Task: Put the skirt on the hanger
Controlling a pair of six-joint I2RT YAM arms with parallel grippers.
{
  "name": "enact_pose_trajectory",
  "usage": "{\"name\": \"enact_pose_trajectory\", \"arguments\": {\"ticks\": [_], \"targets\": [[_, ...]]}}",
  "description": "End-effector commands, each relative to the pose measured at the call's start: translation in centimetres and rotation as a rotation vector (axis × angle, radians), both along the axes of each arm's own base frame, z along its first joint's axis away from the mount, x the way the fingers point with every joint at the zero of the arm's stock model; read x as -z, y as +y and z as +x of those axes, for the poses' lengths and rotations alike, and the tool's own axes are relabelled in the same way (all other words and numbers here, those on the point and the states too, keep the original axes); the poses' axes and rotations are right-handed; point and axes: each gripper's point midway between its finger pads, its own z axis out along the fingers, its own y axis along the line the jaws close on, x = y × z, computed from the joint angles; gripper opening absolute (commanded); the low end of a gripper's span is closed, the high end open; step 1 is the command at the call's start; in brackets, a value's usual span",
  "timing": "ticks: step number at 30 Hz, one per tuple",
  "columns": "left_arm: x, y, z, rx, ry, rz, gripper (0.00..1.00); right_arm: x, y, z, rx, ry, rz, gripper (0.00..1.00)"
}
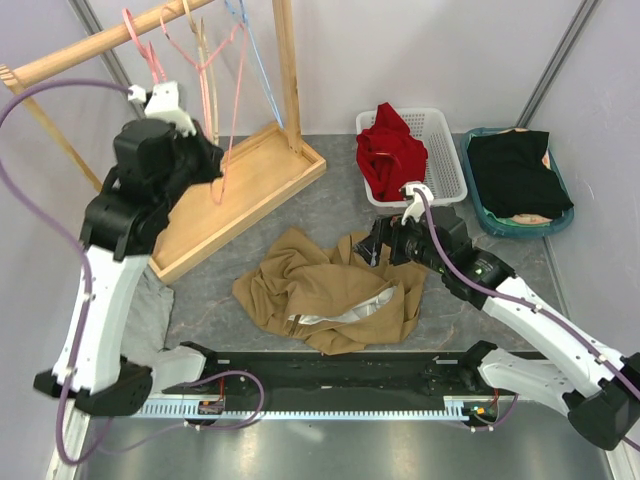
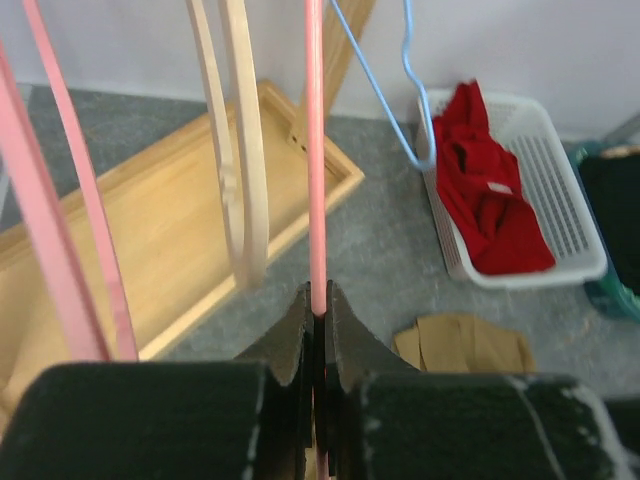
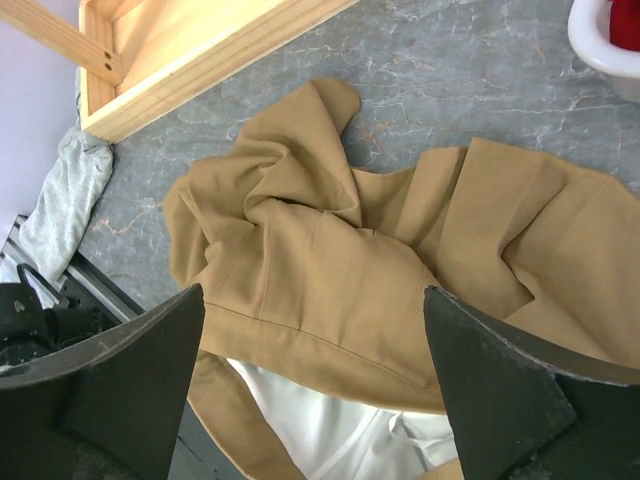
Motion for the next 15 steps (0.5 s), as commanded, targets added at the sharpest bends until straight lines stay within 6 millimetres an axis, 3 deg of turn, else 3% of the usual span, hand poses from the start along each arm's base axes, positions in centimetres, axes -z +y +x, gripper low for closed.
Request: {"name": "enact_pose_trajectory", "arguments": {"ticks": [1,2,4,6,13,15], "targets": [[0.1,-0.2,-5.7,0.157,-0.019,0.025,0.02,-4.3,-0.2,-0.5,-0.047,-0.117,0.004,0.98],[1.0,-0.5,-6.7,0.195,0.005,0.027,0.02,-4.8,0.0,-0.9,-0.075,-0.128,0.013,0.97],[0.8,-0.1,-8.9,0.22,-0.015,0.021,0.02,-6.5,0.0,-1.5,-0.108,-0.17,0.024,0.97],[1.7,-0.9,-10.4,0.292,0.003,0.016,0.02,-8.0,0.1,-2.4,-0.172,-0.229,0.024,0.97],[4.7,-2.0,-14.5,0.451,0.047,0.008,0.02,-17.0,0.9,-5.5,-0.382,-0.495,0.079,0.97],[4.9,-3.3,-16.5,0.565,0.037,-0.014,0.02,-18.2,1.2,-5.5,-0.404,-0.526,0.079,0.98]]}}
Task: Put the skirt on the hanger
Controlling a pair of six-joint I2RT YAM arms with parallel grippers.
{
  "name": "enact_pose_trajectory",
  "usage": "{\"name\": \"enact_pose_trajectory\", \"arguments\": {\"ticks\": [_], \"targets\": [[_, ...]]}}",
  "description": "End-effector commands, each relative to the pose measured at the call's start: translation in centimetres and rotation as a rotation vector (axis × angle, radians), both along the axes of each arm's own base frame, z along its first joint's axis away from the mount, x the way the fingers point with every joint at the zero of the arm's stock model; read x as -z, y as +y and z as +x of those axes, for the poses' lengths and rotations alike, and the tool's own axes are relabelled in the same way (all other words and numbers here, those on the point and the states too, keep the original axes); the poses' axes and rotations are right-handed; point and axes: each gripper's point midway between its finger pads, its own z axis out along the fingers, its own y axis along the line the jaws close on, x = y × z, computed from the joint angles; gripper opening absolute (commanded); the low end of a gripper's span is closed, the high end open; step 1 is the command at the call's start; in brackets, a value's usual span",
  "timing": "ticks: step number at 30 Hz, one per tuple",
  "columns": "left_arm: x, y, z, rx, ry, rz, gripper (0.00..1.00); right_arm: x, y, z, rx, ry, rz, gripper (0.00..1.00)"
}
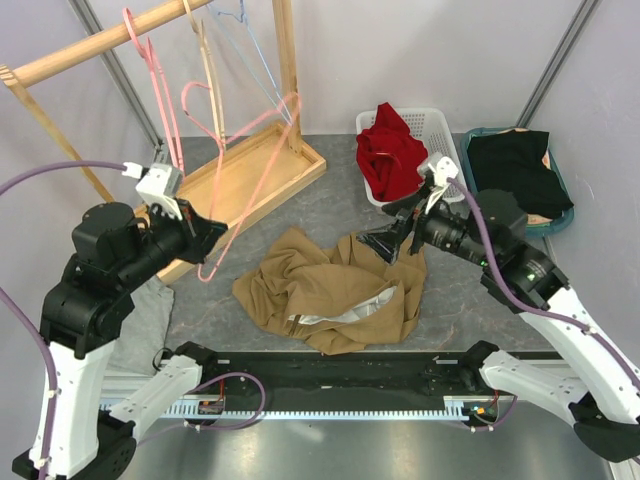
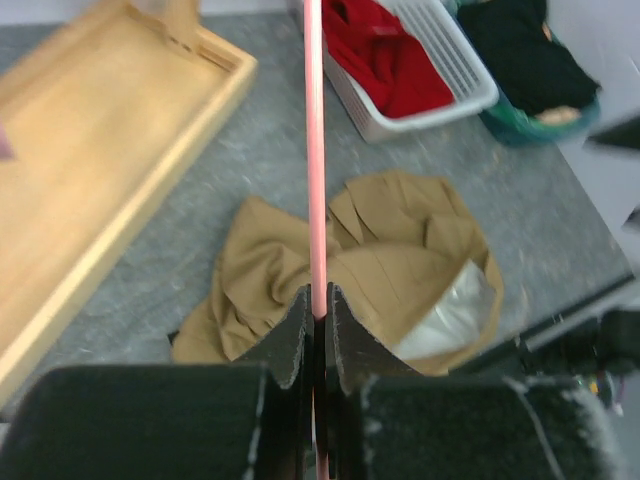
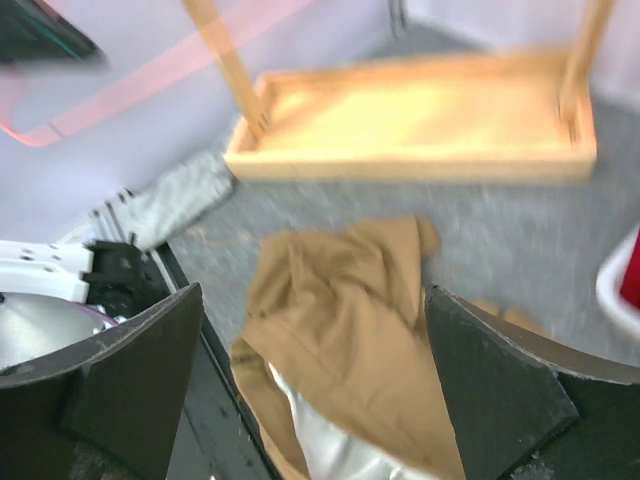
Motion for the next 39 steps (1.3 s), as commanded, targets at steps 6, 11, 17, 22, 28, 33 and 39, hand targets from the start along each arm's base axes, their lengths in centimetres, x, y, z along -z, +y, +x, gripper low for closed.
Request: {"name": "enact_pose_trajectory", "arguments": {"ticks": [6,11,17,22,28,33,39], "targets": [[3.3,-5.7,-6.3,0.52,0.045,-0.033,0.02,-9.9,2.0,-3.2,-0.264,-0.293,0.059,0.98],[4.7,-8.0,-7.6,0.713,0.074,-0.109,0.02,-11.5,3.1,-6.1,-0.499,-0.408,0.021,0.98],[4.8,-8.8,-9.3,0.842,0.037,-0.146,0.02,-10.2,4.2,-5.3,-0.564,-0.415,-0.033,0.98],[4.2,-9.0,-10.4,0.906,0.0,-0.161,0.02,-8.7,6.0,-4.8,-0.675,-0.356,-0.035,0.98],[4.0,-8.9,-11.0,0.927,-0.026,-0.16,0.02,-9.5,7.2,-5.0,-0.775,-0.37,-0.009,0.97],[4.1,-9.0,-10.9,0.933,-0.025,-0.161,0.02,-9.6,7.9,-5.3,-0.851,-0.346,0.018,0.9],[4.1,-9.1,-10.6,0.931,-0.025,-0.16,0.02,-9.1,8.5,-5.3,-0.891,-0.293,0.042,0.85]]}}
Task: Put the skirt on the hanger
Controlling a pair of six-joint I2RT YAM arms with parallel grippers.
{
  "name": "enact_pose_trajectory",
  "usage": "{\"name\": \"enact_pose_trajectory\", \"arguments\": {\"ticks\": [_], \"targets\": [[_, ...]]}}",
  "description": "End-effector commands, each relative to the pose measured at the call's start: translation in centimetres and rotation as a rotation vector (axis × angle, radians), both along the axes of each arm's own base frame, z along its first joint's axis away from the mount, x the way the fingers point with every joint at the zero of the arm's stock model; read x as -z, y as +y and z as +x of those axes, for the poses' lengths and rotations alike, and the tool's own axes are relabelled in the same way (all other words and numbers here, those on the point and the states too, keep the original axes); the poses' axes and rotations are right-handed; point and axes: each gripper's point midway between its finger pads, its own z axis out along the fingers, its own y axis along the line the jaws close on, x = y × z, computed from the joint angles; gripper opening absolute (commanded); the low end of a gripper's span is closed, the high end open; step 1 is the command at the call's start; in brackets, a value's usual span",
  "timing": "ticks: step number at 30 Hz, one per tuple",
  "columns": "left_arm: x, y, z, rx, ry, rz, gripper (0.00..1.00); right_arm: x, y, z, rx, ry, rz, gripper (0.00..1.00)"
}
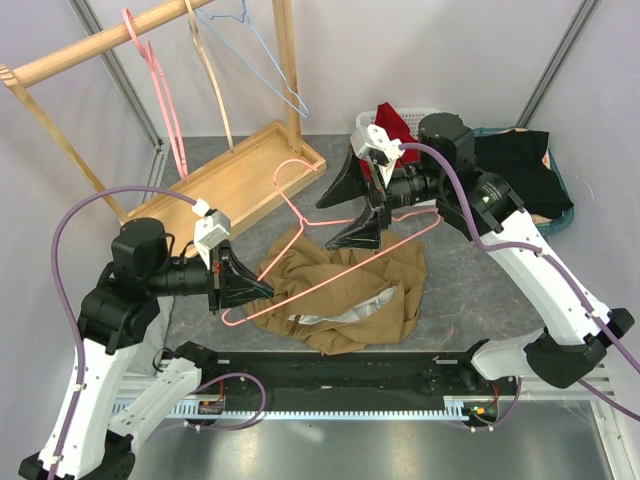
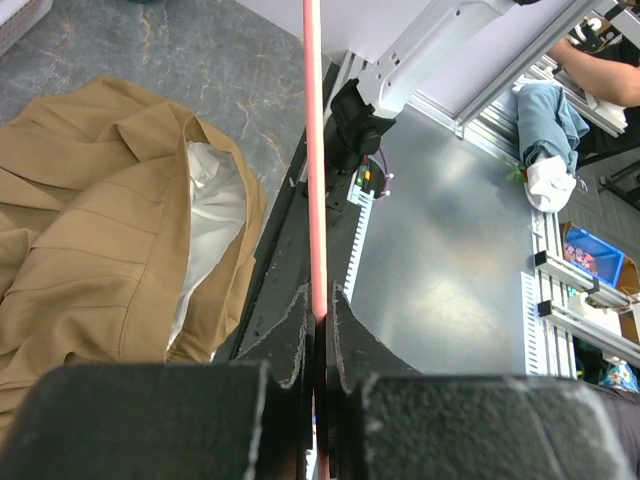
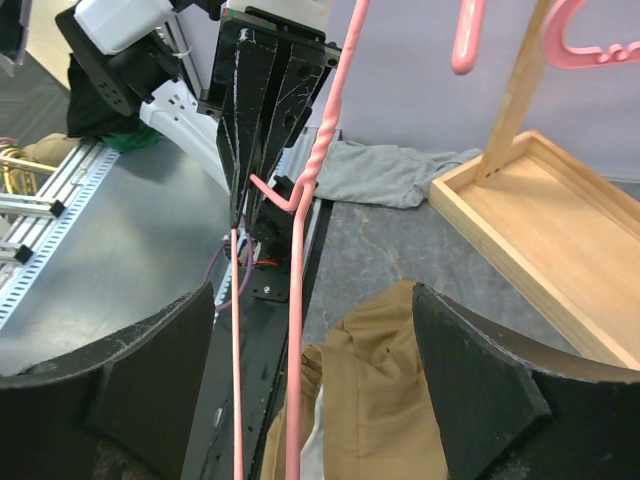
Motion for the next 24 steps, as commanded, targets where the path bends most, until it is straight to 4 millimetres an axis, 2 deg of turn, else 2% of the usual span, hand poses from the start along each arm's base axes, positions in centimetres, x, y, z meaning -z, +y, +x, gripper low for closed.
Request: {"name": "enact_pose_trajectory", "arguments": {"ticks": [1,5,8,14,18,24], "targets": [[-0.7,-0.3,0.3,0.036,-0.072,-0.022,0.02,-1.2,0.3,-0.8,-0.074,-0.015,0.038,0.85],[-0.2,-0.3,0.9,0.007,-0.061,-0.008,0.02,-1.0,0.5,-0.1,-0.028,-0.014,0.031,0.84],[0.5,-0.1,1.8,-0.039,-0.053,0.019,0.02,-0.8,0.4,0.9,0.041,-0.032,0.024,0.88],[1.2,-0.1,2.3,-0.053,-0.035,0.041,0.02,1.1,0.1,2.5,0.138,-0.05,-0.044,0.96],[1.8,-0.3,2.7,-0.045,-0.006,0.053,0.02,1.6,0.1,2.5,0.133,-0.058,-0.055,0.97],[2.6,-0.5,3.2,-0.054,0.021,0.073,0.02,2.0,1.0,2.1,0.078,-0.036,-0.058,0.84]]}}
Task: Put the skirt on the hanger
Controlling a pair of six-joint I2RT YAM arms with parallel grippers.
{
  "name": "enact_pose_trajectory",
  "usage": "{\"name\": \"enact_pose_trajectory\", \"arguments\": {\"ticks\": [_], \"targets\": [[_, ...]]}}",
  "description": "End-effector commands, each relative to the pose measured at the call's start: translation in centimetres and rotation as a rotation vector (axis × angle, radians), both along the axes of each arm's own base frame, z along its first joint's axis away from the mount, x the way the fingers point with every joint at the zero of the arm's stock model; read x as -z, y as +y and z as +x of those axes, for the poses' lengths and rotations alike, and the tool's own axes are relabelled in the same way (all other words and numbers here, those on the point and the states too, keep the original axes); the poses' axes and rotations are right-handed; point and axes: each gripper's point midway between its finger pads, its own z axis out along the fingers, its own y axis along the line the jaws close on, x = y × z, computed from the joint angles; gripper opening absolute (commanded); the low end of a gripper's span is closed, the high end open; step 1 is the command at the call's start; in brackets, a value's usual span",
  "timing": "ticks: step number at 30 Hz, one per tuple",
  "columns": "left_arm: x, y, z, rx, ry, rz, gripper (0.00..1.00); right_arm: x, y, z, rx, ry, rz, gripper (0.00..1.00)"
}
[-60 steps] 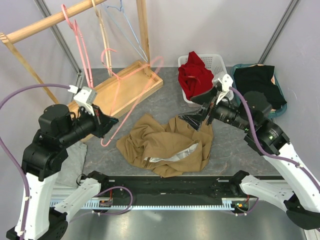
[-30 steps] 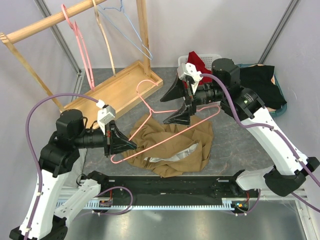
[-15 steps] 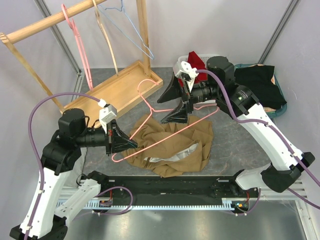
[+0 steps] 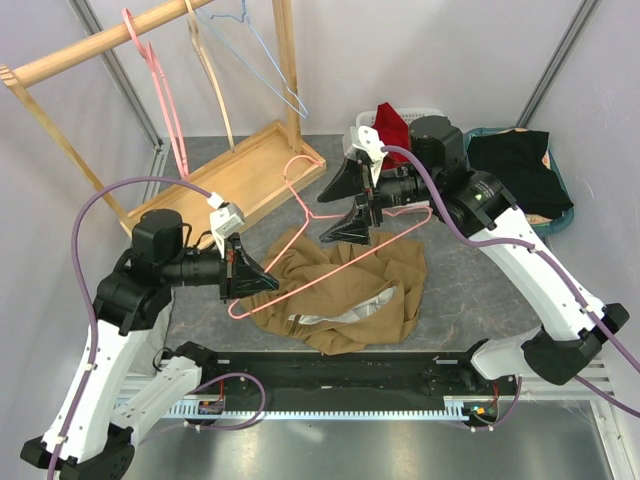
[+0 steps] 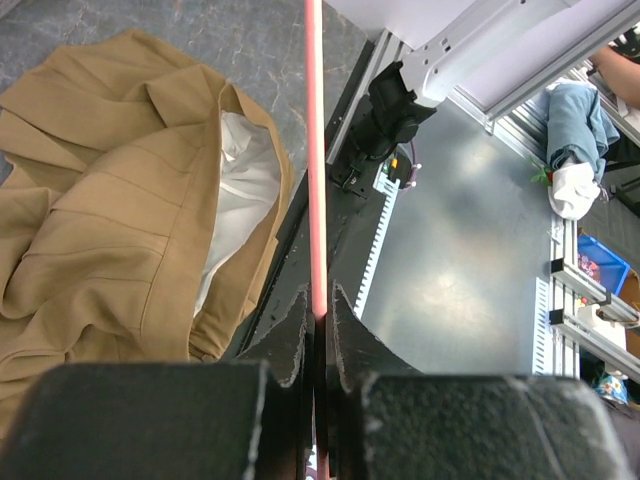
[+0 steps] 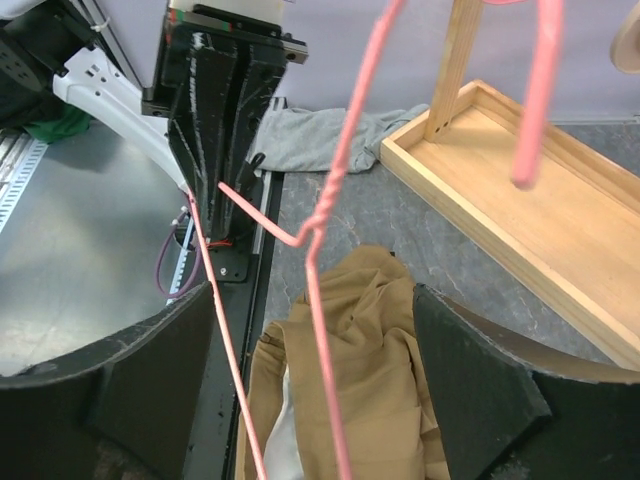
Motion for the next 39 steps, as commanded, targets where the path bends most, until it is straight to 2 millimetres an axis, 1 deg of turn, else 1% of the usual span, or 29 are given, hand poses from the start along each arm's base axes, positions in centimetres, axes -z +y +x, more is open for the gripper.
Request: {"name": "enact_pose_trajectory", "arguments": {"ticks": [1,4,9,11,12,13,14,15,17,18,20,21,22,23,24,25,26,27,28,29,30,31,32,33,34,35,36,37,39], "targets": [[0.1,-0.2,0.8,0.005,-0.048,0.008,0.02,0.0,0.9,-0.6,-0.06,-0.017,0.009,0.79],[0.0,-0.3,0.8,0.007,-0.048,0.007,0.02,0.8,1.6,-1.0,-0.089,0.003,-0.006,0.75],[-0.1,-0.3,0.4,0.021,-0.052,0.002,0.02,2.1,2.6,-1.5,-0.13,0.038,-0.027,0.75],[0.0,-0.3,0.3,0.024,-0.05,0.002,0.02,2.2,3.0,-1.7,-0.144,0.047,-0.029,0.67],[0.1,-0.3,0.4,0.018,-0.051,0.005,0.02,2.3,3.2,-1.9,-0.149,0.048,-0.029,0.62],[0.2,-0.3,0.5,0.017,-0.048,0.008,0.02,2.3,3.3,-1.8,-0.147,0.051,-0.03,0.48],[0.3,-0.3,0.5,0.013,-0.046,0.01,0.02,2.4,3.5,-1.7,-0.141,0.055,-0.033,0.42],[0.3,-0.2,0.7,0.002,-0.05,0.014,0.02,2.5,3.6,-1.8,-0.136,0.062,-0.035,0.3],[0.3,-0.2,0.9,-0.01,-0.051,0.018,0.02,3.0,3.6,-1.3,-0.102,0.067,-0.05,0.17],[0.4,0.0,1.3,-0.036,-0.054,0.028,0.02,2.9,3.5,-1.3,-0.084,0.071,-0.049,0.03],[0.5,0.1,1.8,-0.066,-0.047,0.037,0.04,3.6,3.5,-0.5,-0.029,0.074,-0.057,0.0],[0.8,0.4,2.7,-0.115,-0.043,0.058,0.1,3.8,3.4,-0.3,-0.011,0.078,-0.059,0.0],[0.9,0.6,3.2,-0.153,-0.027,0.064,0.28,4.0,3.1,-0.4,0.008,0.083,-0.054,0.0],[1.0,0.7,3.6,-0.182,-0.026,0.072,0.4,4.5,2.9,0.5,0.072,0.084,-0.063,0.0],[1.4,1.3,4.7,-0.248,-0.026,0.099,0.51,4.3,2.4,0.5,0.106,0.077,-0.054,0.0],[1.3,1.6,5.2,-0.294,-0.015,0.103,0.65,5.6,2.0,0.8,0.148,0.103,-0.075,0.0],[1.3,1.9,5.6,-0.332,-0.015,0.111,0.69,6.2,1.6,1.6,0.219,0.103,-0.088,0.0],[1.5,2.9,6.7,-0.417,-0.024,0.137,0.74,5.8,0.7,1.5,0.265,0.093,-0.077,0.0],[1.5,3.2,7.1,-0.457,-0.016,0.137,0.75,7.6,0.0,1.7,0.309,0.113,-0.106,0.0],[1.7,3.6,7.4,-0.49,-0.01,0.146,0.76,8.3,-0.9,2.6,0.397,0.115,-0.117,0.0],[1.9,4.1,7.8,-0.531,-0.006,0.156,0.76,7.5,-2.1,2.0,0.441,0.121,-0.09,0.0],[2.3,3.9,7.8,-0.533,0.016,0.155,0.76,9.2,-2.9,1.9,0.481,0.146,-0.115,0.0],[2.7,3.8,7.7,-0.529,0.038,0.153,0.74,9.4,-3.6,1.7,0.518,0.165,-0.11,0.0],[3.1,3.1,7.2,-0.491,0.08,0.138,0.69,8.4,-5.1,1.3,0.569,0.145,-0.074,0.0],[4.2,2.6,6.9,-0.461,0.125,0.141,0.66,9.6,-6.0,1.0,0.601,0.165,-0.09,0.0],[4.7,1.7,6.0,-0.392,0.166,0.121,0.63,9.5,-6.8,0.6,0.63,0.18,-0.076,0.0],[5.3,1.2,5.6,-0.369,0.206,0.111,0.53,8.9,-8.1,0.2,0.673,0.17,-0.047,0.0],[7.2,0.9,5.0,-0.339,0.263,0.125,0.47,9.2,-8.9,-0.3,0.693,0.188,-0.056,0.0],[8.0,0.0,4.2,-0.295,0.304,0.096,0.38,8.4,-10.4,-1.2,0.729,0.199,-0.026,0.0]]}}
